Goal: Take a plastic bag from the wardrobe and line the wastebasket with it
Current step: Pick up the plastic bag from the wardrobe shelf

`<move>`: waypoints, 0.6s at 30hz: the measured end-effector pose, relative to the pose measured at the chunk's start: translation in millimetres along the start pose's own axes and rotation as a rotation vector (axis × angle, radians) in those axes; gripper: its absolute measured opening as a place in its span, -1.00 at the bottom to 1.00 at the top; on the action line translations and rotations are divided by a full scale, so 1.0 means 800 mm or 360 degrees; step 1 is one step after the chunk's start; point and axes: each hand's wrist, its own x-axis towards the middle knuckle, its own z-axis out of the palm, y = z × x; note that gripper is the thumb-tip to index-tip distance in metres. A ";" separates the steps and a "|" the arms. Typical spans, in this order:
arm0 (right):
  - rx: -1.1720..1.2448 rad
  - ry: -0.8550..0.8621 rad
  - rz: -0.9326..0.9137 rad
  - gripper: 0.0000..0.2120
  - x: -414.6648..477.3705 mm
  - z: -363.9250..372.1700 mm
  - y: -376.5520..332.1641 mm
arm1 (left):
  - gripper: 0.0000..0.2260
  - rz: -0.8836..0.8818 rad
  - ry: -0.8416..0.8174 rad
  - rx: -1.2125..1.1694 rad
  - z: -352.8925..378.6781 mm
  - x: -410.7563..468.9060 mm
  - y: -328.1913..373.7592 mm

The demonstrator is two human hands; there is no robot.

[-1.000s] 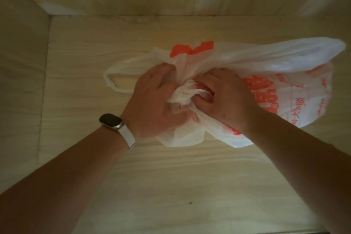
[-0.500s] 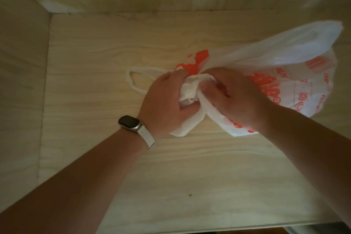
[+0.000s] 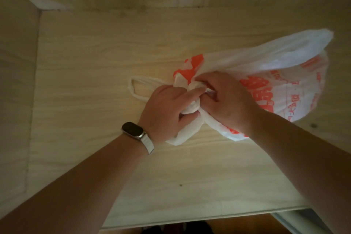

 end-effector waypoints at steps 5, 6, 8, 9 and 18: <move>0.0119 -0.0110 -0.0045 -0.72 -0.006 -0.012 -0.005 | -0.70 -0.0137 0.0176 -0.0079 0.001 0.001 -0.003; 0.0048 -0.0161 -0.0074 -0.70 -0.008 -0.014 -0.006 | -0.71 -0.0196 0.0178 -0.0124 -0.002 0.001 -0.002; -0.0177 -0.0176 -0.0149 -0.59 -0.017 -0.021 -0.009 | -0.71 -0.0318 0.0137 -0.0213 -0.011 0.002 0.004; -0.0266 -0.0148 -0.0175 -0.53 -0.022 -0.025 -0.013 | -0.72 -0.0397 0.0114 -0.0258 -0.016 0.002 0.008; -0.0395 0.0037 -0.0329 -0.49 -0.058 -0.089 -0.081 | -0.86 -0.0961 0.0130 -0.0859 -0.123 0.018 0.098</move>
